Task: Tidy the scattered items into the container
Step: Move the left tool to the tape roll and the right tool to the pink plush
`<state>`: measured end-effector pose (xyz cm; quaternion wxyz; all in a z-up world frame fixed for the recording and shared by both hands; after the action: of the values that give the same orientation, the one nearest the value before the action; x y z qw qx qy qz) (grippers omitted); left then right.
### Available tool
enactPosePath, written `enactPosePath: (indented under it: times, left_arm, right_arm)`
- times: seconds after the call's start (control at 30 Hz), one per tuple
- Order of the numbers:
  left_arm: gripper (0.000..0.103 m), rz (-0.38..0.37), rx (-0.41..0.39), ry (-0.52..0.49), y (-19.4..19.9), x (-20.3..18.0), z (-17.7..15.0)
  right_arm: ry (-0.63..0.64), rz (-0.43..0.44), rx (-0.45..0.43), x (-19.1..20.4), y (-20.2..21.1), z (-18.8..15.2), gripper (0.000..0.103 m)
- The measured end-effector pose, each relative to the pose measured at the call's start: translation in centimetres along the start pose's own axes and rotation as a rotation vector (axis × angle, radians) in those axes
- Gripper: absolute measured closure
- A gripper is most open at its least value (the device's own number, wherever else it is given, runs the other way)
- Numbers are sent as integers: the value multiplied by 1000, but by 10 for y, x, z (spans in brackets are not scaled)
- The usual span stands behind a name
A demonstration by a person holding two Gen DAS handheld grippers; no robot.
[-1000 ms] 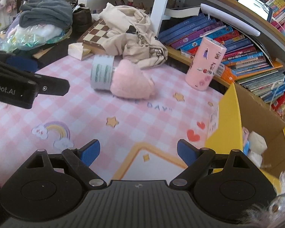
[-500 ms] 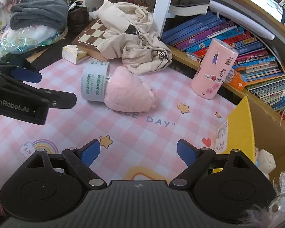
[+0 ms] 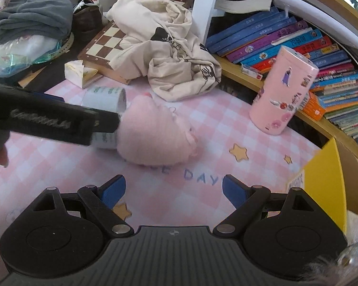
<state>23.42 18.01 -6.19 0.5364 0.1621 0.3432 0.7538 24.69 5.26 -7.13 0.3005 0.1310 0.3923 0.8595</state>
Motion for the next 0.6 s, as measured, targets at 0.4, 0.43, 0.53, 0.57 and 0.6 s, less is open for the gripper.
enactPosePath:
  times: [0.4,0.43,0.53,0.57,0.6]
  left_arm:
    - [19,-34,33,7,-22,12,4]
    - [22,-52,34,3,-21,13,4]
    - [35,-72,42,-9,-16,17,4]
    - [40,-73,43,-11,-15,18,4]
    - [42,-69,42,-13,-13,20,4]
  right_arm:
    - [44,45,-16,5,-29,26,15]
    - [46,47,-15,6,-31,28,15]
    - [47,55,-14,7,-37,32,15]
    - [48,55,-13,6,-39,34,15]
    - [49,54,-12,6,-41,35,15]
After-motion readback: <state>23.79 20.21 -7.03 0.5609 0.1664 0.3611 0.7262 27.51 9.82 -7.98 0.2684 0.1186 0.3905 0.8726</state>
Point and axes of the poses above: each gripper's, at about its wrist camera, not at the fingertips, and y roughly against the way its jaws point, x to its left, z to its top, the point moved 5 cm from there along -y, roughly the way its jaws point, and after that the axes turned 10 degrees about z, right-handed, at the moved point
